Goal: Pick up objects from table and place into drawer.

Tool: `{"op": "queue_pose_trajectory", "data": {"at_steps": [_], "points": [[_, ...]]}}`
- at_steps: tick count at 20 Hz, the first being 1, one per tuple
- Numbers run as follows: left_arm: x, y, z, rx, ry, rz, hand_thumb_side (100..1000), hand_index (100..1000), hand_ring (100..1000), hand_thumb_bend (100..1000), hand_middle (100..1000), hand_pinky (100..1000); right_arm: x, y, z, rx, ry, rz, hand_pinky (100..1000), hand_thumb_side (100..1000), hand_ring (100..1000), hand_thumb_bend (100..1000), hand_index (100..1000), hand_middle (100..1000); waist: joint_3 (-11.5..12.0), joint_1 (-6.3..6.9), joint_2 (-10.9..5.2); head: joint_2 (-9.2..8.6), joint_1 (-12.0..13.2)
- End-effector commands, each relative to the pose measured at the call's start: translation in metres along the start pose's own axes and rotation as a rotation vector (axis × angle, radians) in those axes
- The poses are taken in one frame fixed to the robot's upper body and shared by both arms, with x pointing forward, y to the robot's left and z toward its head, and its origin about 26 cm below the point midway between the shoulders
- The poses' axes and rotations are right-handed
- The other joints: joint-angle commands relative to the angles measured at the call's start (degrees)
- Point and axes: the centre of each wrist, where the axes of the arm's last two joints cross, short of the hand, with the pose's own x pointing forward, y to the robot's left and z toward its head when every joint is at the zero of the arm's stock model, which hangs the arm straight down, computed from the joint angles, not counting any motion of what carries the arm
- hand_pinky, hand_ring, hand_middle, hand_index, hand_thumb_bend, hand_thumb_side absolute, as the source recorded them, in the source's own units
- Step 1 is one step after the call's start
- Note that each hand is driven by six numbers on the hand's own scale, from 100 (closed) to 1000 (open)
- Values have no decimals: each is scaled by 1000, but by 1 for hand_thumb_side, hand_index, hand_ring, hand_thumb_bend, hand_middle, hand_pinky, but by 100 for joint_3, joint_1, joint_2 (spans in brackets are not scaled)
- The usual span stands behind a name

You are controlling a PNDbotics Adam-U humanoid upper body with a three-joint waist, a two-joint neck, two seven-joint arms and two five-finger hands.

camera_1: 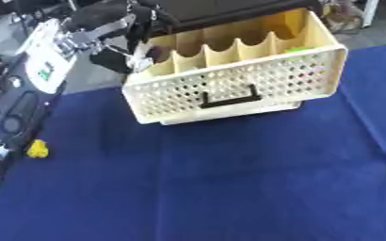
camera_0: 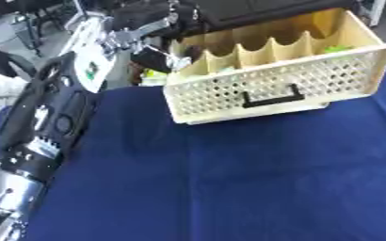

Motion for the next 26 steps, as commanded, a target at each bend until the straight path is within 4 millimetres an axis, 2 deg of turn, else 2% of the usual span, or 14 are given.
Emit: {"op": "queue_pose_trajectory", "data": {"at_steps": [1,2,7,9,14,18,22,23,26], "points": [[3,22,1,91,-57,29,246,812,403,100,553,235,8,-3,-3,-8,-28,3,866,688,294,100,639,259,38,-108,-194,84,-7],[6,26,0,135,-65,62,254,807,401,100,539,238,8,-3,-3,-9,-31,4,863,687,295,100,639,259,51,-121,-204,105,-13],[28,54,3,369,-108,332,482,783,381,100,506,232,8,-5,-3,-21,-34,10,861,688,294,100,639,259,129,-213,-239,206,-85],[38,66,6,426,-127,463,531,767,377,100,500,231,8,-6,-3,-29,-34,13,859,687,293,100,639,259,152,-260,-242,208,-132],[59,88,13,515,-171,707,586,762,357,100,493,219,8,-6,-4,-33,-39,7,854,687,291,100,639,257,197,-376,-231,220,-232],[74,96,32,615,-186,847,615,761,341,100,495,216,12,-5,-7,5,-65,34,832,696,290,100,650,258,267,-495,-250,276,-295],[99,93,64,704,-198,956,637,761,371,100,500,258,29,-3,-18,159,-149,150,782,787,297,100,697,275,318,-651,-293,327,-314],[106,91,72,724,-197,974,637,759,376,100,499,267,34,-3,-22,215,-175,188,770,851,302,100,726,289,324,-686,-303,333,-317],[127,82,95,781,-199,1002,633,763,403,100,505,299,52,1,-32,460,-246,323,749,970,309,100,741,315,338,-769,-335,351,-311]]}}
